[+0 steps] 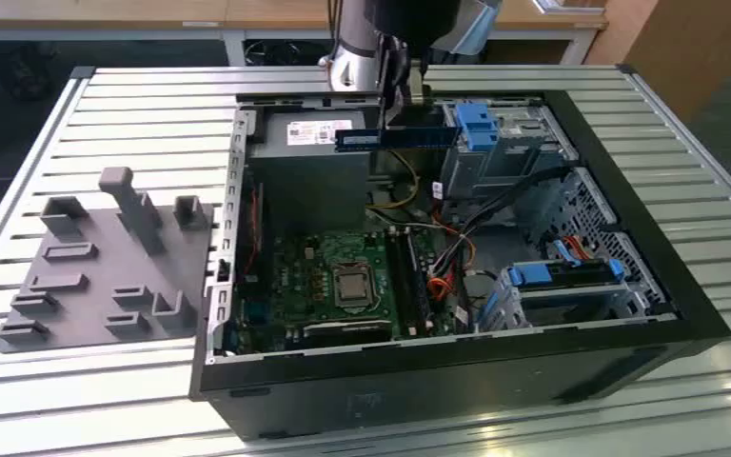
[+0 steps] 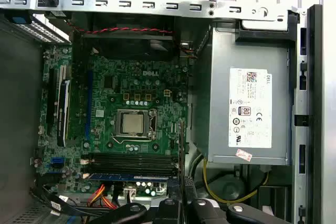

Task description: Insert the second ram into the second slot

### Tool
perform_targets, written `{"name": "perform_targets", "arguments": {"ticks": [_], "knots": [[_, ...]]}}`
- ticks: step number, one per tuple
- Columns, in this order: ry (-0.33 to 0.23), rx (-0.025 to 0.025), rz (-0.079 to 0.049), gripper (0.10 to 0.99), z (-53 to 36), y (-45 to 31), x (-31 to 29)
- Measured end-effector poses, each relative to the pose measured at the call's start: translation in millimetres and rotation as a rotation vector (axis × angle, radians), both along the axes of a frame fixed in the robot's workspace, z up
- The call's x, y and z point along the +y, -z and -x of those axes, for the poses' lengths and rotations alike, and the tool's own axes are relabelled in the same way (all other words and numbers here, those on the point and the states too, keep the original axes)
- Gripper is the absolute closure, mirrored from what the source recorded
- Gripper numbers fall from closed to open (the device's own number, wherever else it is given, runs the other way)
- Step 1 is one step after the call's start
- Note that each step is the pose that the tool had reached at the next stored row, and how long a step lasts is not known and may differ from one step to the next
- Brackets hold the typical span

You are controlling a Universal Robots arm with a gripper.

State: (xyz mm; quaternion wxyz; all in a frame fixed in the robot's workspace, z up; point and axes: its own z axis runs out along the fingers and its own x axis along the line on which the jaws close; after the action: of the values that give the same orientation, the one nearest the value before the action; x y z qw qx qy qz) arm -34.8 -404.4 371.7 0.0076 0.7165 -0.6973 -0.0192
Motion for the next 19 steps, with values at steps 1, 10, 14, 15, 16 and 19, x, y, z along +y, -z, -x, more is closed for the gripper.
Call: {"name": "perform_targets", "arguments": {"ticks": [1, 10, 14, 15, 16, 19], "knots": [[0.0, 0.0, 0.0, 0.949, 0.0, 0.0, 0.0], [0.0, 0.0, 0.0, 0.949, 0.0, 0.0, -1.7], [0.0, 0.0, 0.0, 0.949, 0.0, 0.0, -4.1], [0.0, 0.0, 0.0, 0.949, 0.0, 0.0, -4.1], [0.0, 0.0, 0.0, 0.949, 0.0, 0.0, -4.4], [0.0, 0.0, 0.0, 0.949, 0.0, 0.0, -8.1]]}}
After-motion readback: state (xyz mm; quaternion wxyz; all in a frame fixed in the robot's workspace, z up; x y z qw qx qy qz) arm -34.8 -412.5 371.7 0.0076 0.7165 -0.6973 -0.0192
